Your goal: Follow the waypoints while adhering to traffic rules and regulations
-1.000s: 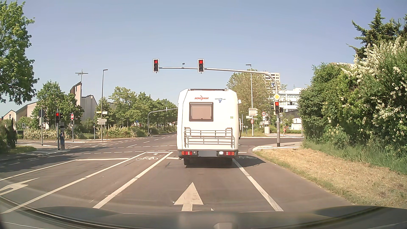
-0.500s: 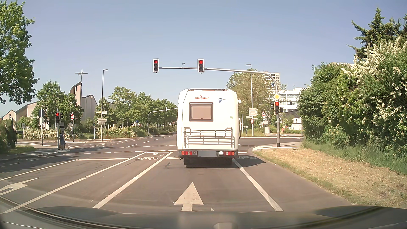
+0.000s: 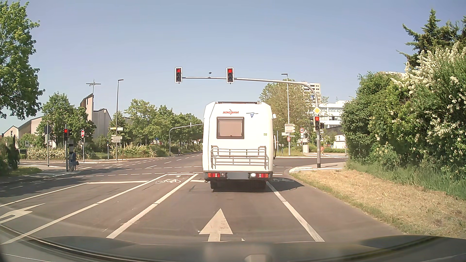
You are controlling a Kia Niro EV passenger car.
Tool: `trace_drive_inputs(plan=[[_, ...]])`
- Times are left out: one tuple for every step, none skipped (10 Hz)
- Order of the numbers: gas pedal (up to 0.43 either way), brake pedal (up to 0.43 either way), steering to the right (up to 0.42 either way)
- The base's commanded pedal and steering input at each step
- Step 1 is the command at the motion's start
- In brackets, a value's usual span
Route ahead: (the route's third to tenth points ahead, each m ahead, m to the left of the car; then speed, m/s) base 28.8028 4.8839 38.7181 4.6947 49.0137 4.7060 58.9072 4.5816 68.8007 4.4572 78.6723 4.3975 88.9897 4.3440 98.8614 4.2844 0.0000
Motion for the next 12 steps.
trace_drive_inputs(plan=[[0.000,0.293,0.005],[0.000,0.293,0.005],[0.000,0.293,0.005],[0.000,0.293,0.005],[0.000,0.293,0.005],[0.000,0.293,0.005],[0.000,0.293,0.005],[0.000,0.293,0.005],[0.000,0.293,0.005],[0.000,0.293,0.005],[0.000,0.293,0.005],[0.000,0.293,0.005]])
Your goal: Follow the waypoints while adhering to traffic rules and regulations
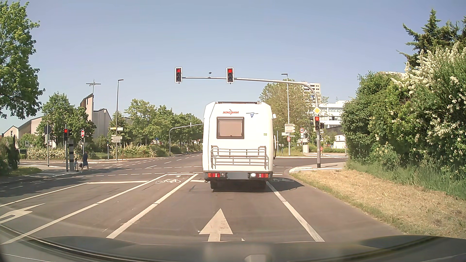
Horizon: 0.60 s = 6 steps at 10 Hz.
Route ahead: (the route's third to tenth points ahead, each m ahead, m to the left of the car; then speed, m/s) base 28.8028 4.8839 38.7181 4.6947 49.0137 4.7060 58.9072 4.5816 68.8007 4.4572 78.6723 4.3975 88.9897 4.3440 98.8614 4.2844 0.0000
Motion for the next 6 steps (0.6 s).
trace_drive_inputs(plan=[[0.000,0.293,0.005],[0.000,0.293,0.005],[0.000,0.293,0.005],[0.000,0.293,0.005],[0.000,0.293,0.005],[0.000,0.293,0.005]])
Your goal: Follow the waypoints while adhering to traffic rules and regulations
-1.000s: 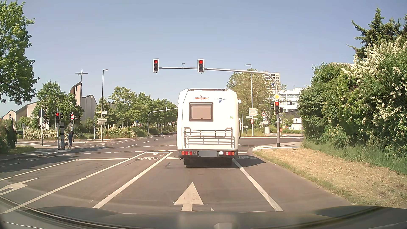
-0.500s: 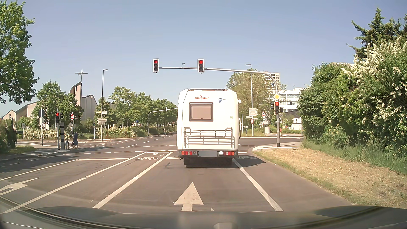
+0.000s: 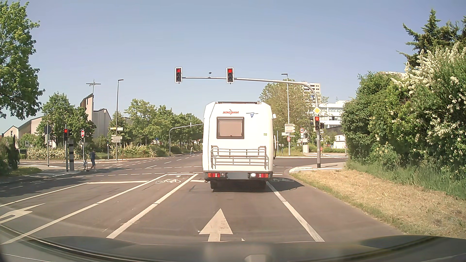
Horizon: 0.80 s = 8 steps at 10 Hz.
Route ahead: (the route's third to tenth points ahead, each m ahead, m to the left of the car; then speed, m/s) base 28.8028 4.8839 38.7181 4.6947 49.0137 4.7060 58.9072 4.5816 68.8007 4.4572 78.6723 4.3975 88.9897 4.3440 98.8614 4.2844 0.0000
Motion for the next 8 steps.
trace_drive_inputs(plan=[[0.000,0.293,0.005],[0.000,0.299,0.005],[0.000,0.293,0.005],[0.000,0.293,0.005],[0.000,0.293,0.005],[0.000,0.293,0.005],[0.000,0.293,0.005],[0.000,0.293,0.005]])
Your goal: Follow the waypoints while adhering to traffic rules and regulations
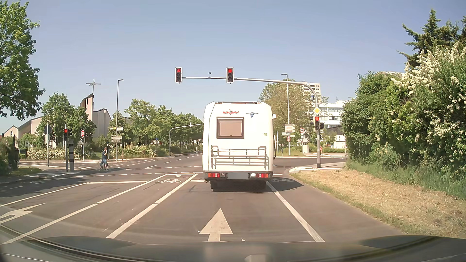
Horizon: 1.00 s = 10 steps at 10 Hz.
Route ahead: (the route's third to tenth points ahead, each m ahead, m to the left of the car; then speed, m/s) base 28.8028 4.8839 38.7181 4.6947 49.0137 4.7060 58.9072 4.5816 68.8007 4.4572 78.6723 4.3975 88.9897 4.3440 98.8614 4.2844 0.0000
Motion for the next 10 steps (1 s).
trace_drive_inputs(plan=[[0.000,0.293,0.005],[0.000,0.293,0.005],[0.000,0.293,0.005],[0.000,0.293,0.005],[0.000,0.293,0.005],[0.000,0.293,0.005],[0.000,0.293,0.005],[0.000,0.293,0.005],[0.000,0.293,0.005],[0.000,0.293,0.005]])
